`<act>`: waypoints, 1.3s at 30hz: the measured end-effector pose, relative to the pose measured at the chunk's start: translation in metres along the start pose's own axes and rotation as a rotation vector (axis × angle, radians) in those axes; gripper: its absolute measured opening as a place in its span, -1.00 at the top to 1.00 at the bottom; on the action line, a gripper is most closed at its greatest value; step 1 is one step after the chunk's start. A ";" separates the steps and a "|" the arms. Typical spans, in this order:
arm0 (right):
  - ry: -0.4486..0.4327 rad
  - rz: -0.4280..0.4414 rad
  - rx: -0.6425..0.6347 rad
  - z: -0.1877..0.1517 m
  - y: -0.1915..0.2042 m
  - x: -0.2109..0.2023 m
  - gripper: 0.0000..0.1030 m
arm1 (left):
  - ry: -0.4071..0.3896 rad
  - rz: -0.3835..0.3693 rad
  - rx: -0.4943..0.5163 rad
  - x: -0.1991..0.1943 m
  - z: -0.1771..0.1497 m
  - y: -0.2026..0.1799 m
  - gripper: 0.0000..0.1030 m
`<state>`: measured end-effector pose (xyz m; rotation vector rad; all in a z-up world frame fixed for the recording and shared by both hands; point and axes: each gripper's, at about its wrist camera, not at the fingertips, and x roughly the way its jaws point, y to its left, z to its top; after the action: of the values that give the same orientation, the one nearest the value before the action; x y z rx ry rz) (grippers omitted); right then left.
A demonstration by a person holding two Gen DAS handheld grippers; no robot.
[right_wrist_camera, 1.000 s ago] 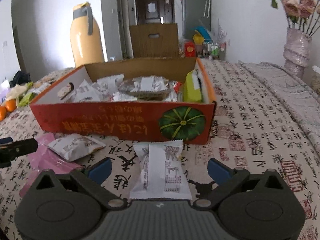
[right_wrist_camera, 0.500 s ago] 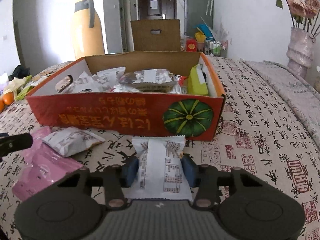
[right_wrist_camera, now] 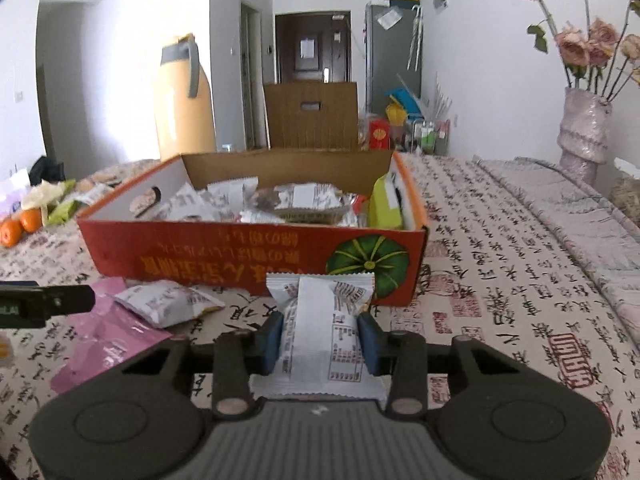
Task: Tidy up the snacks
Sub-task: 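Lift the white sachet with right tool while left tool grasps a pink packet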
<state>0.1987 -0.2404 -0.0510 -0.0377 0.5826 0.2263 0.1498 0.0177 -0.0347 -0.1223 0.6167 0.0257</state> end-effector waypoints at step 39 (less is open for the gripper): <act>-0.057 0.078 0.131 -0.047 -0.028 -0.055 0.24 | 0.131 0.079 0.198 0.001 -0.035 -0.102 -0.22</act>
<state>0.1352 -0.2837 -0.0609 0.1180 0.5412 0.2639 0.1365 -0.0883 -0.0531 0.0927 0.7508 0.0330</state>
